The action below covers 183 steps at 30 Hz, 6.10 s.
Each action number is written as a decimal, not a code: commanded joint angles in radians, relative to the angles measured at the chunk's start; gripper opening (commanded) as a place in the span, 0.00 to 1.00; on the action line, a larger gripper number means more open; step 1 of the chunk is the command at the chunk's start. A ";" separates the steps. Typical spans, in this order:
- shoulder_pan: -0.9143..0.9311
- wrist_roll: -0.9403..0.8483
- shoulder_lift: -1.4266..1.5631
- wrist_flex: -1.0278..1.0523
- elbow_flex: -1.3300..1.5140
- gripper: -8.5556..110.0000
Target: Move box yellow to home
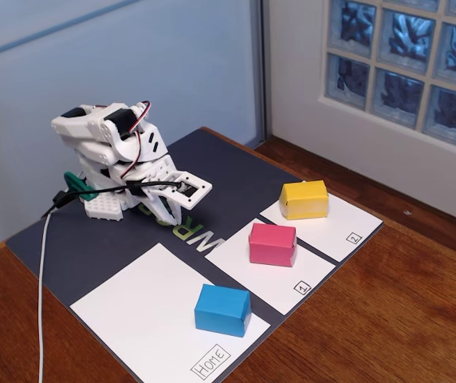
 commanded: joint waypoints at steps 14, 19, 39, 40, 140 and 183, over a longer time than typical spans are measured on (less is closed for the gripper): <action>-0.218 -0.158 -0.351 -0.051 -0.589 0.07; -0.213 -0.213 -0.523 -0.117 -0.716 0.07; -0.379 -0.129 -1.563 -0.178 -1.542 0.07; -0.391 -0.129 -1.600 -0.175 -1.578 0.07; -0.666 -0.037 -2.401 0.135 -2.404 0.38; -0.607 -0.051 -2.600 0.032 -2.439 0.15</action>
